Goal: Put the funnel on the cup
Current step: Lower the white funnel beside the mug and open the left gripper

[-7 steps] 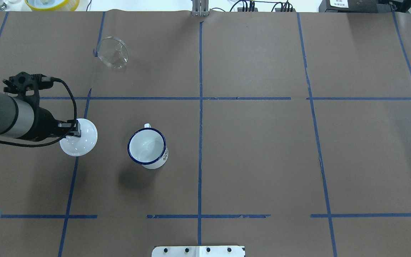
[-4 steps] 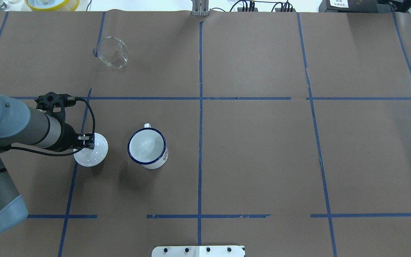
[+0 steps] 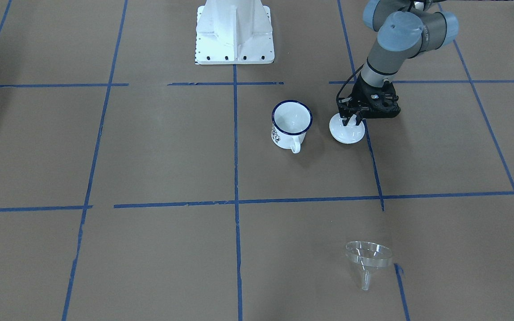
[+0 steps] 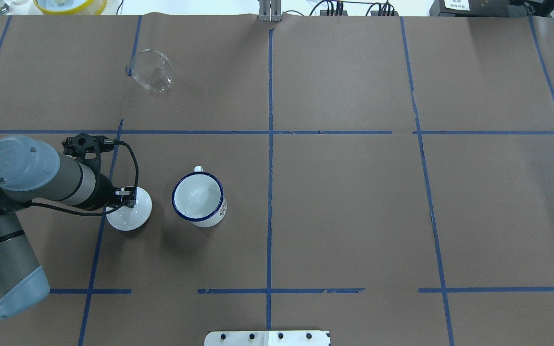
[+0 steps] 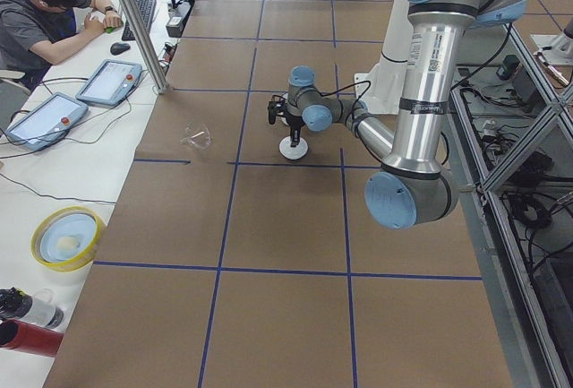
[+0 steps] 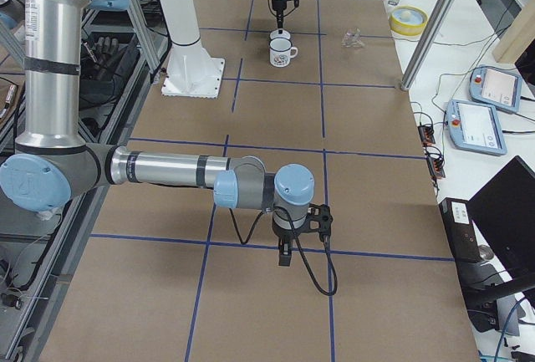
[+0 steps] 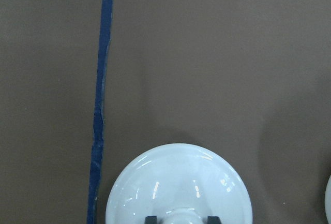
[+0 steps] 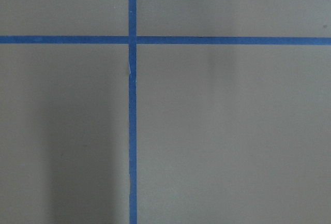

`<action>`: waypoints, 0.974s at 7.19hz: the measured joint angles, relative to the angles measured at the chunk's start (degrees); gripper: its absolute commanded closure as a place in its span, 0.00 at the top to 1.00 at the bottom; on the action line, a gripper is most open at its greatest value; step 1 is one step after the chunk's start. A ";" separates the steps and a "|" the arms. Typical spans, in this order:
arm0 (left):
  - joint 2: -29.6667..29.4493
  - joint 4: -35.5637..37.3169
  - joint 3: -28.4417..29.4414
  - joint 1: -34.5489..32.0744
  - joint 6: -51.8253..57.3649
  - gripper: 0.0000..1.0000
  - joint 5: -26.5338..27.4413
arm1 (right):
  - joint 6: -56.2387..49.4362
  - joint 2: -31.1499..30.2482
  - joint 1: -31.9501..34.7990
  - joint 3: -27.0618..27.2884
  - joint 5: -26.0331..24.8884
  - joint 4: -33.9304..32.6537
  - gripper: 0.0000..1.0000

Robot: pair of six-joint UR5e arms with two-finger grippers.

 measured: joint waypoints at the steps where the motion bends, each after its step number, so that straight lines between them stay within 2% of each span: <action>1: -0.02 0.00 0.07 0.03 -0.10 0.38 0.03 | 0.00 0.00 0.00 0.00 0.00 0.00 1.00; 3: -0.08 0.00 0.39 0.34 -1.34 0.77 0.23 | 0.00 0.00 0.00 0.02 0.00 0.00 1.00; 4: -0.13 0.00 0.54 0.52 -1.71 1.00 0.31 | 0.00 0.00 0.00 0.01 0.00 0.00 1.00; 7: -0.95 0.02 -0.35 0.37 -2.00 1.00 0.40 | 0.00 0.00 0.00 0.00 0.00 0.00 1.00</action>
